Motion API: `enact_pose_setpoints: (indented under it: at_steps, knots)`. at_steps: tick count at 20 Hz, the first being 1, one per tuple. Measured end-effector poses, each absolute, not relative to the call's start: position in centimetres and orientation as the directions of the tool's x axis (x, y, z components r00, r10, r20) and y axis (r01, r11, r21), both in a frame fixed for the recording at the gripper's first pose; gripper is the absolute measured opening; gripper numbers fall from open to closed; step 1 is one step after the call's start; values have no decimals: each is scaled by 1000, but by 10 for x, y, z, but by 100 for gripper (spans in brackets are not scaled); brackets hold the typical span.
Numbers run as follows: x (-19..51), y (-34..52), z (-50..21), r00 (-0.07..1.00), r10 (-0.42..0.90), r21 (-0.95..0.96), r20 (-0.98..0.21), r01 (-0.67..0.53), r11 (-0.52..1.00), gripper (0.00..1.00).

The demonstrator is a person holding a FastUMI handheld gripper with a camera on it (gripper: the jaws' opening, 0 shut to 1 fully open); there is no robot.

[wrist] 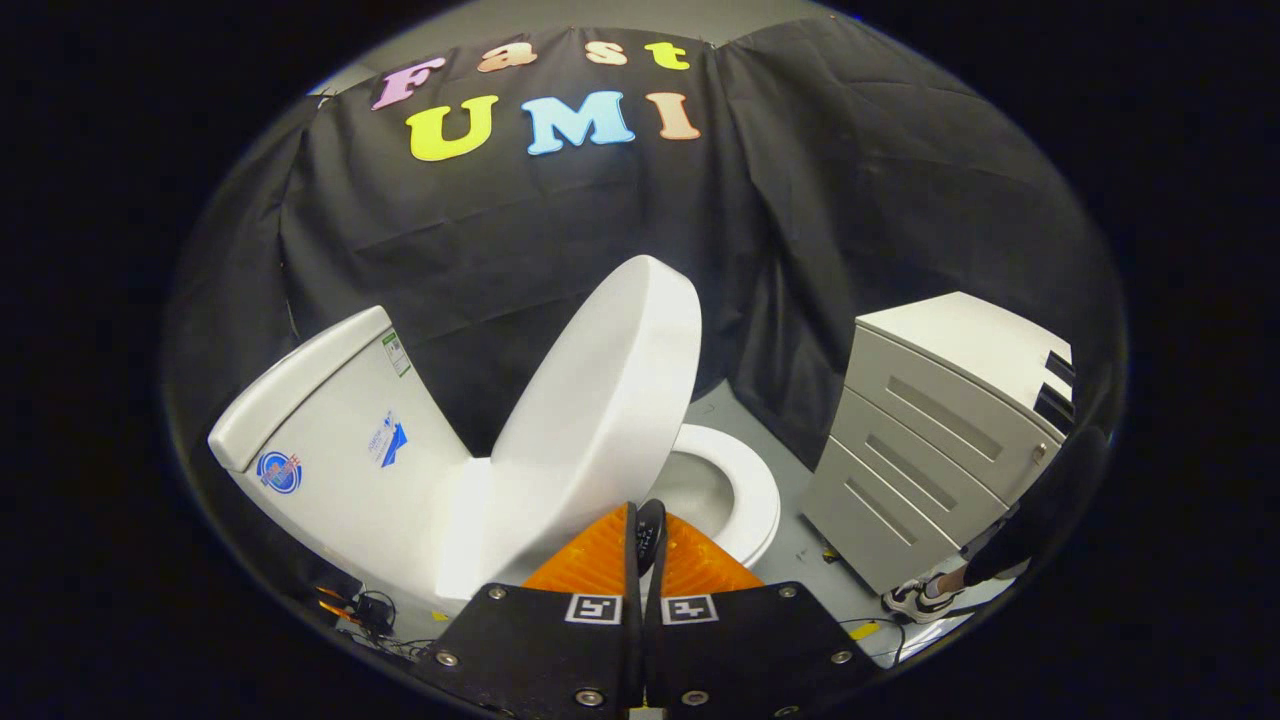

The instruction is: Open the toilet lid.

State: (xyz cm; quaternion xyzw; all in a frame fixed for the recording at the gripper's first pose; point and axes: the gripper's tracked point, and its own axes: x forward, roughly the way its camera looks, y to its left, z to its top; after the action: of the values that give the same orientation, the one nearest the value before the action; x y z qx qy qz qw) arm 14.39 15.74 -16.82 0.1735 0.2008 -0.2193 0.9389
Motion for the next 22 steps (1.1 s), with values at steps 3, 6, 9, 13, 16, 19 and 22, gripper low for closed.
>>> enact_pose_setpoints:
  at_steps: [3,6,9,13,16,19,22]
  knots:
    - [148,167,-159,831,-352,201,-431,468,860,0]
    - [148,173,-150,833,-379,199,-403,484,852,0]
    - [152,185,-141,848,-375,214,-373,472,855,0]
    - [156,196,-131,856,-371,166,-359,450,877,0]
    - [160,208,-121,865,-362,168,-347,437,884,0]
    - [165,221,-110,879,-357,153,-317,419,895,0]
    - [170,238,-102,898,-335,114,-284,379,918,0]
